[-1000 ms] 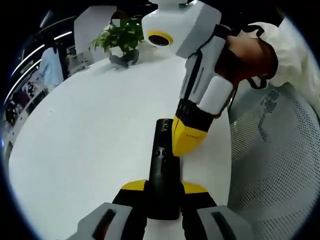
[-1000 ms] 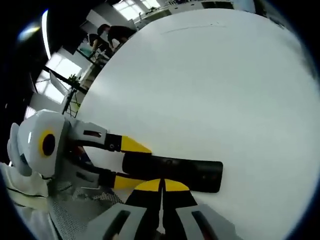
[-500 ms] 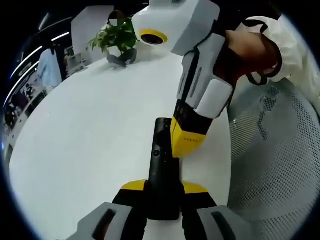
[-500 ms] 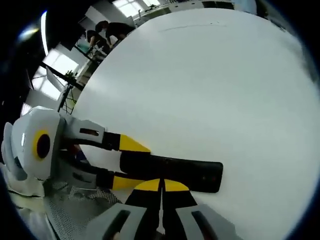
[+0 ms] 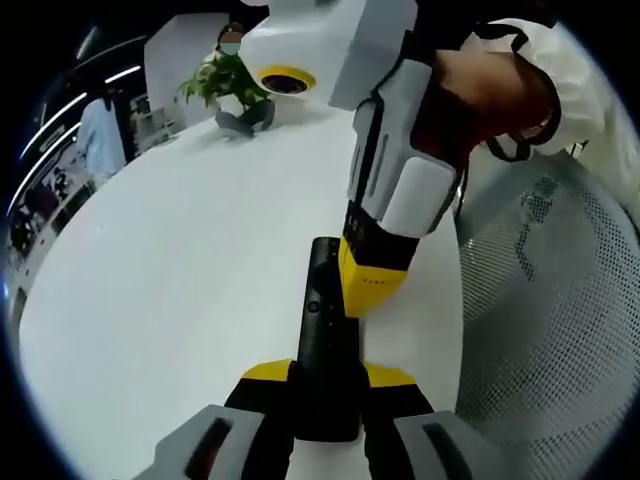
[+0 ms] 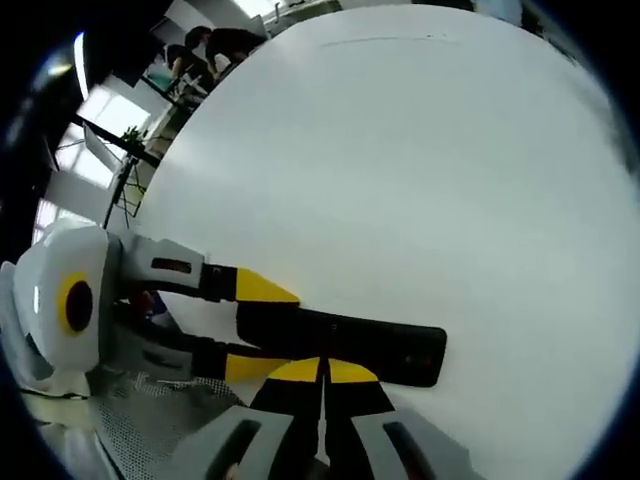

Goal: Press the specified remote control buttons in sequence, fully releasing each button before pressing the next.

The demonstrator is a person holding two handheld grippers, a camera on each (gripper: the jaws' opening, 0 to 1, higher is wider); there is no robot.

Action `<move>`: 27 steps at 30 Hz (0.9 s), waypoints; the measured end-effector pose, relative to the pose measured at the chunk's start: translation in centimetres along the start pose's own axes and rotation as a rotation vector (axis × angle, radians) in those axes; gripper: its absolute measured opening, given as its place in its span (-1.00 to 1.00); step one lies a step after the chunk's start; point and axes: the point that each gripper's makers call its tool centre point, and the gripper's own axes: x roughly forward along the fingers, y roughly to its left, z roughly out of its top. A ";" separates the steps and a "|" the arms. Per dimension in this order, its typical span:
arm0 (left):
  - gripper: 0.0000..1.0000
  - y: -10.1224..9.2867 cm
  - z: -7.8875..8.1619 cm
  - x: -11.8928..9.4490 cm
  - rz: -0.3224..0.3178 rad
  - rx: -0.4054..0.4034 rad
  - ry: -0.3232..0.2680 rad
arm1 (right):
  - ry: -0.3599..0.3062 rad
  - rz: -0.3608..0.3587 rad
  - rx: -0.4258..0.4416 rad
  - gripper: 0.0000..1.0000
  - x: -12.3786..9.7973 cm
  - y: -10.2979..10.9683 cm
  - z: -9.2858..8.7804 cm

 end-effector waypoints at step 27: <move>-0.51 -0.5 0.5 0.4 -0.015 0.005 -0.015 | -0.056 0.071 0.027 -1.00 -0.1 1.0 1.1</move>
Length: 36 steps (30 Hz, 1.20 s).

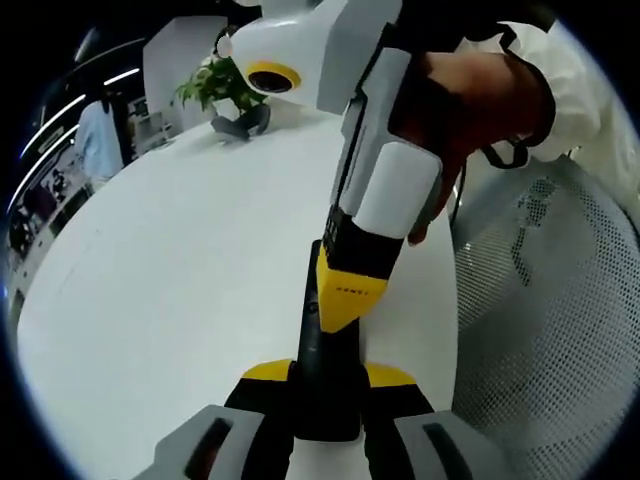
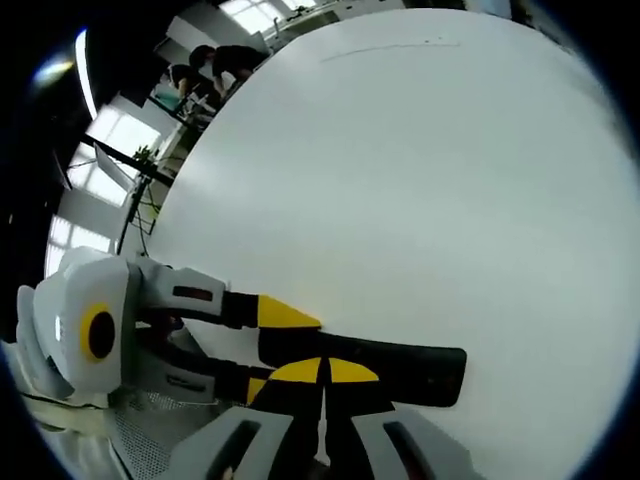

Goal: Press the specified remote control buttons in sequence, fully releasing each button before pressing the next.

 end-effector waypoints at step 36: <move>-0.52 0.0 0.1 0.0 -0.005 -0.006 -0.008 | -0.034 0.007 -0.013 -1.00 -0.1 0.7 0.0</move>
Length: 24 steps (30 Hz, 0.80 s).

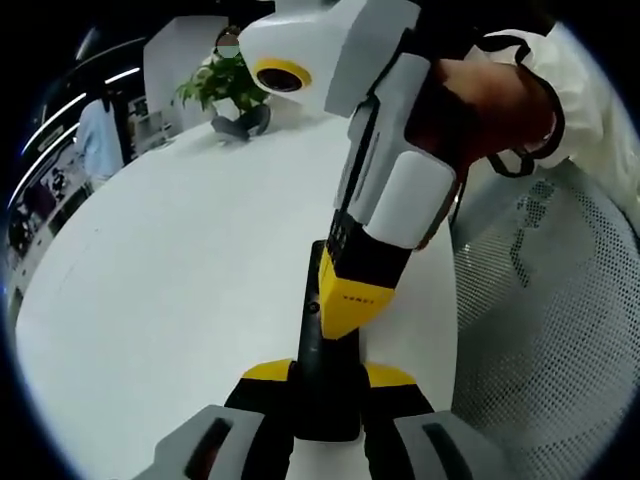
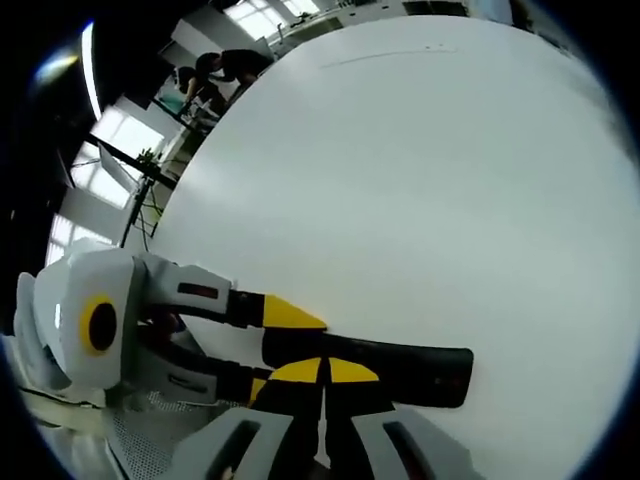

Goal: Press the specified remote control buttons in sequence, fully releasing each button before pressing the next.

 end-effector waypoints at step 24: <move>-0.51 0.0 0.0 0.1 -0.006 0.032 0.015 | 0.011 -0.065 -0.069 -1.00 0.6 0.5 -0.3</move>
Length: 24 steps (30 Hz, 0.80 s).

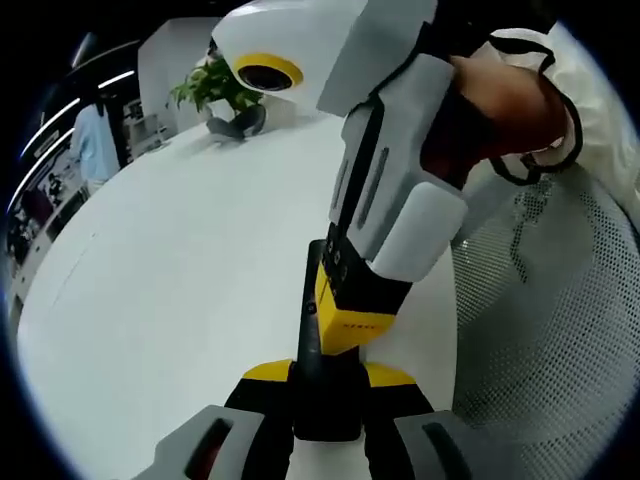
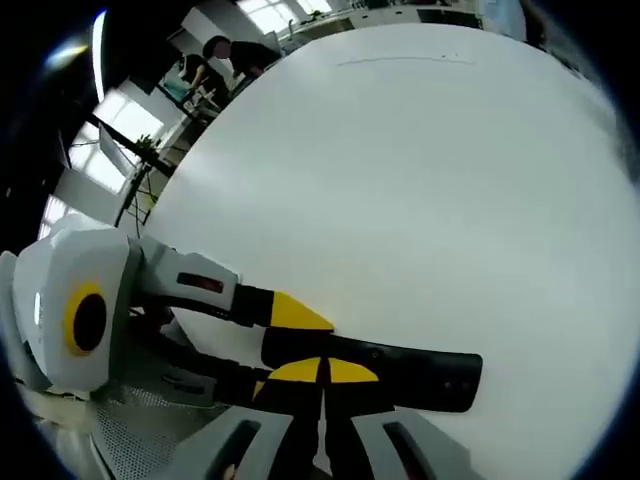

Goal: Press the specified remote control buttons in sequence, fully releasing each button before pressing the next.

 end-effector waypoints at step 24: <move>-0.51 0.0 0.1 0.1 0.029 -0.003 0.058 | -0.126 0.038 -0.022 -0.98 -2.6 0.5 1.1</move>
